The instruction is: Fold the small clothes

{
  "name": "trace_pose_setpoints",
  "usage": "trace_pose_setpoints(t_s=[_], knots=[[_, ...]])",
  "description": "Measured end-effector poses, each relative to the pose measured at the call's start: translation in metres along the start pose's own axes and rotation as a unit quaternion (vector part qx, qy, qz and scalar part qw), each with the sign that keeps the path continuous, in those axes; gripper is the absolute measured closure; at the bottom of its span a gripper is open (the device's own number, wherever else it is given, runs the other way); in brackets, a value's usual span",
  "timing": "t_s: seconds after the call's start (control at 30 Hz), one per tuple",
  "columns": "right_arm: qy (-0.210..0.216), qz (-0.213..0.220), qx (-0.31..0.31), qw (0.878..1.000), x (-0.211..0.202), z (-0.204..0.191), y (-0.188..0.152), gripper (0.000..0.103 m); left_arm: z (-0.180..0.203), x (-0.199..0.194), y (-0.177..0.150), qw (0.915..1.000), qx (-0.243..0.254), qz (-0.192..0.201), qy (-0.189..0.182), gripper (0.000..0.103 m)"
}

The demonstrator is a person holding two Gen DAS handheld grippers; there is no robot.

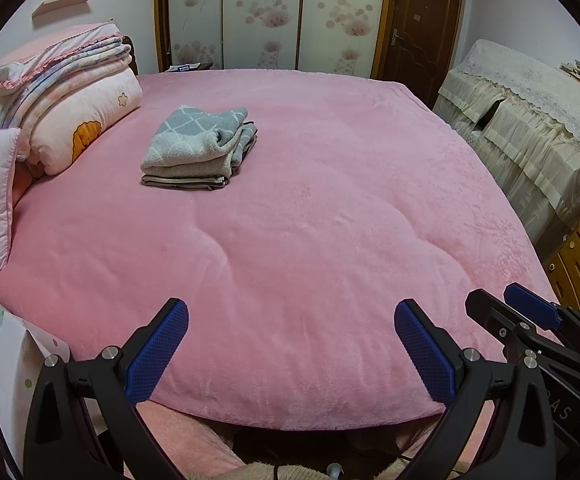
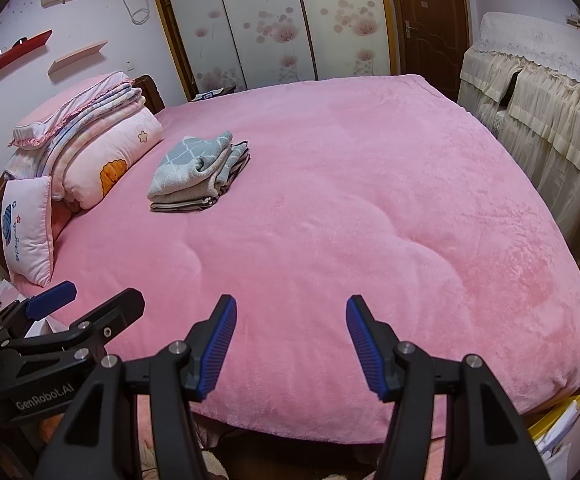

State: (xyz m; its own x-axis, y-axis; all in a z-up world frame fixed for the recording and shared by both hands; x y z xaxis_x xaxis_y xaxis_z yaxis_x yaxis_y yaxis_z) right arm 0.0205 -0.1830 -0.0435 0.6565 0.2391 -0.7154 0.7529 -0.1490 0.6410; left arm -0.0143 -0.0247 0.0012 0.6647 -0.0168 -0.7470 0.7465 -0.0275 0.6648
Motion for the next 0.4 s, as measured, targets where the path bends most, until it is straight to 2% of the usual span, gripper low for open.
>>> trace_pose_setpoints(t_s=[0.4], knots=[[0.000,0.001,0.000,1.000,0.0006,0.0009,0.0002,0.045,0.0023,0.0007,-0.0013,1.0000,0.003,-0.001,0.001,0.001]])
Point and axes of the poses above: each gripper's, at about its wrist camera, not at the fingertips, and x roughly the way its jaws point, z to its right, y to its top, the point moved 1 cm from there along x, roughly the way its jaws point, and after that the axes turned 6 degrees about x, right-handed, at the moved point
